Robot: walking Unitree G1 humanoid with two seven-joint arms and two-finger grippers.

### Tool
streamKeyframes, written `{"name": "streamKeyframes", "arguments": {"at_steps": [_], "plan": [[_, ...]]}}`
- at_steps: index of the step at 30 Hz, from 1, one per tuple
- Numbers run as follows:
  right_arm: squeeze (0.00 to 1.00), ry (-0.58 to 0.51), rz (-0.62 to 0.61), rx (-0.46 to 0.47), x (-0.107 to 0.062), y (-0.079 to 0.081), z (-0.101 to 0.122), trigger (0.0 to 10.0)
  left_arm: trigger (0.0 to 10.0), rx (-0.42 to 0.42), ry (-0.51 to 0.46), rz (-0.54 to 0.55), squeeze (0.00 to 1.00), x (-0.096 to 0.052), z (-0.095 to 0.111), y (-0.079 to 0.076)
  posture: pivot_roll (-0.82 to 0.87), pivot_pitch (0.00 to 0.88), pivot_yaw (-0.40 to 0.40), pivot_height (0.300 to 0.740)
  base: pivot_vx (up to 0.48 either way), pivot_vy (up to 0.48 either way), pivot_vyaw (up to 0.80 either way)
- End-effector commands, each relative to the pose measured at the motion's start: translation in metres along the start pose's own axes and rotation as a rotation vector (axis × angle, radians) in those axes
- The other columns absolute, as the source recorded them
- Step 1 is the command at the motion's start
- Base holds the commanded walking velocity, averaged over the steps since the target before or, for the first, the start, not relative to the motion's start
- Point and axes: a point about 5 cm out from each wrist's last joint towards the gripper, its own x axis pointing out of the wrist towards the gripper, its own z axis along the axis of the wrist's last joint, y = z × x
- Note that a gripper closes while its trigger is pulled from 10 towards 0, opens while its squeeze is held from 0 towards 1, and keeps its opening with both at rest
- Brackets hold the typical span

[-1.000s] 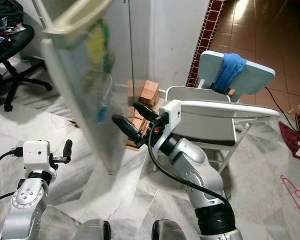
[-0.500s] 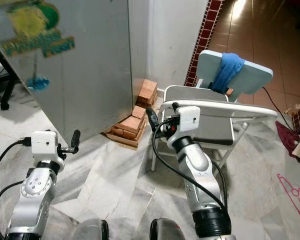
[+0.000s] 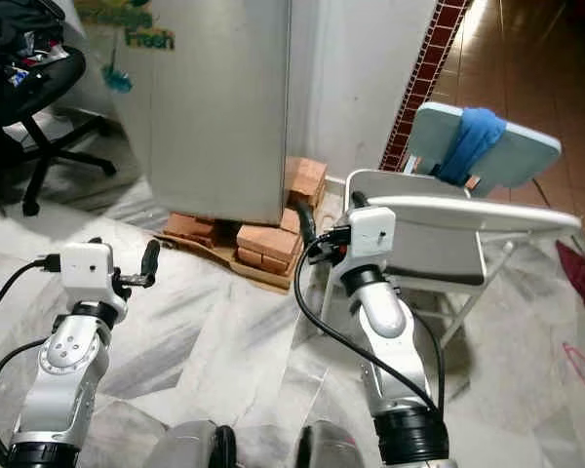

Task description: Restocking fridge

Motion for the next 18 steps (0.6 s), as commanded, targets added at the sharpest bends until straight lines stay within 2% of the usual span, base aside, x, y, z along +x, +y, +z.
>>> {"name": "streamKeyframes", "arguments": {"at_steps": [1, 3, 13, 18], "plan": [[0.0, 0.017, -0.025, 0.011, -0.001, -0.002, -0.004, 10.0, 10.0, 0.007, 0.014, -0.019, 0.0, -0.001, -0.003, -0.003, 0.06, 0.1, -0.014, 0.74, 0.0, 0.48, 0.0], [0.0, 0.019, -0.036, 0.01, -0.001, -0.003, -0.005, 10.0, 10.0, 0.006, 0.011, -0.019, 0.0, -0.001, -0.003, -0.003, 0.06, 0.098, -0.014, 0.74, 0.0, 0.48, 0.0], [0.0, 0.03, -0.078, -0.008, -0.003, -0.012, -0.009, 10.0, 10.0, -0.019, 0.003, -0.027, 0.0, 0.002, -0.002, -0.004, 0.05, 0.092, -0.011, 0.74, 0.0, 0.48, -0.8], [0.0, 0.024, -0.087, -0.009, -0.001, -0.013, -0.008, 10.0, 10.0, -0.003, -0.043, -0.065, 0.0, 0.003, 0.005, -0.008, 0.05, 0.089, -0.011, 0.74, 0.0, 0.48, -0.8]]}}
